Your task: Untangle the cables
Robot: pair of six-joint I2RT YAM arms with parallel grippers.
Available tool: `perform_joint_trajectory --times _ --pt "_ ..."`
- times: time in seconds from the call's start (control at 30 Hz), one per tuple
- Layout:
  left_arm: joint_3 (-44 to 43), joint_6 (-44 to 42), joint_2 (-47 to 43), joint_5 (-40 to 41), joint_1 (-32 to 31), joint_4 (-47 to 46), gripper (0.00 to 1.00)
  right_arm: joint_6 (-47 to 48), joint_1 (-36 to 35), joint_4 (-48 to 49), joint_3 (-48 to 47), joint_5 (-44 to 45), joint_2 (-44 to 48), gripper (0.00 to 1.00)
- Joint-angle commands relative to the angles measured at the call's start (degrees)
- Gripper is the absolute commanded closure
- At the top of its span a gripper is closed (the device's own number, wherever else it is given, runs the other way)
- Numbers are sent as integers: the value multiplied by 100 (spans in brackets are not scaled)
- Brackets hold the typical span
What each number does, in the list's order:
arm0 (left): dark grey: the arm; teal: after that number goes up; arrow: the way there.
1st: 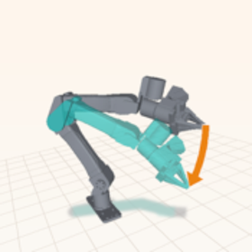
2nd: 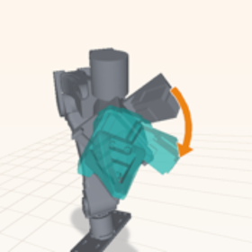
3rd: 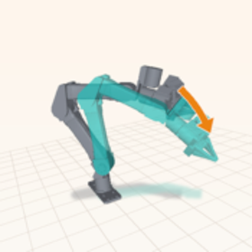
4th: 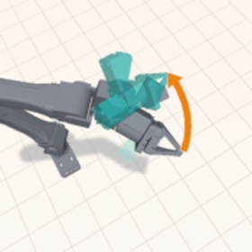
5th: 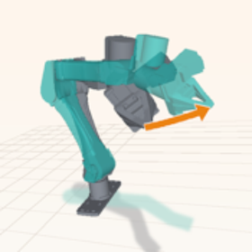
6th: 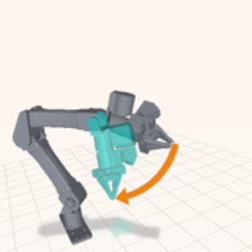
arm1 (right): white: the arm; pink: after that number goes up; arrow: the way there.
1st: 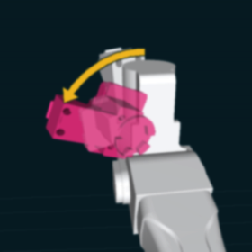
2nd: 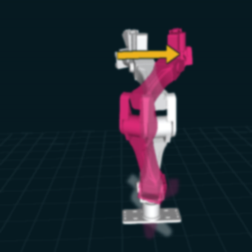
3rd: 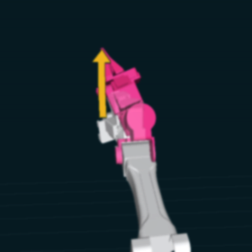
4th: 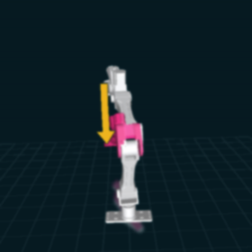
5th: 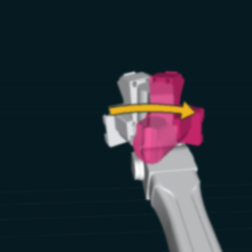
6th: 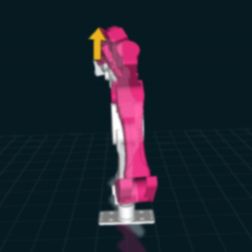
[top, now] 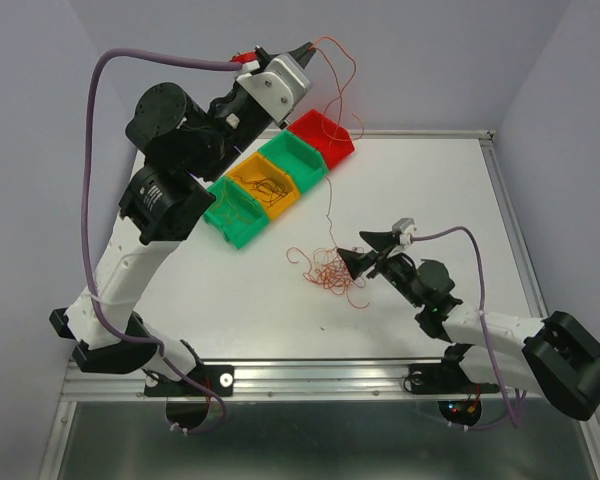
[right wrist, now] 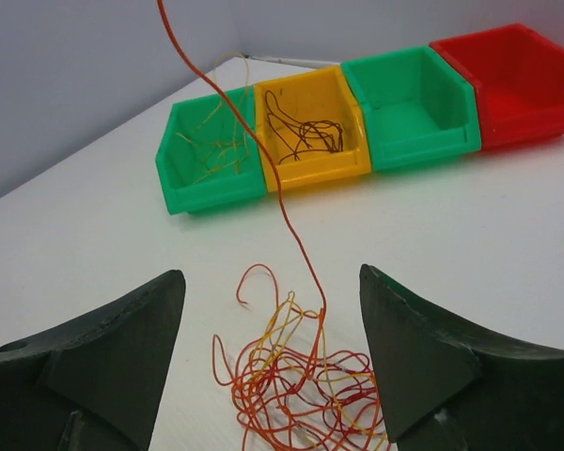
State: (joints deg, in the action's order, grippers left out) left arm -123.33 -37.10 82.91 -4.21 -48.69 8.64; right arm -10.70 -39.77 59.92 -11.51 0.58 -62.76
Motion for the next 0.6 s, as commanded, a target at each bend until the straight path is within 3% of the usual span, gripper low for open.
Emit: perform_joint_trajectory --times 0.0,0.17,0.33,0.43,0.47,0.5,0.57 --pt "19 -52 -293 -19 -18 -434 100 525 -5 -340 -738 -347 -236 21" --pt "46 -60 -302 -19 -18 -434 100 560 -5 -420 -1230 -524 -1122 33" --pt "81 -52 -355 -63 -18 -451 100 700 4 -429 -1697 -418 -1870 33" --pt "81 -60 -373 -54 -18 -478 100 736 -5 -437 -2003 -462 -2248 41" --pt "81 -60 -381 -45 -18 -469 100 727 -5 -437 -2057 -436 -2310 47" --pt "90 -78 -390 -36 -18 -469 100 727 -5 -429 -2101 -392 -2415 68" --pt "151 -104 -399 16 -18 -478 100 701 4 -429 -2188 -374 -2425 87"
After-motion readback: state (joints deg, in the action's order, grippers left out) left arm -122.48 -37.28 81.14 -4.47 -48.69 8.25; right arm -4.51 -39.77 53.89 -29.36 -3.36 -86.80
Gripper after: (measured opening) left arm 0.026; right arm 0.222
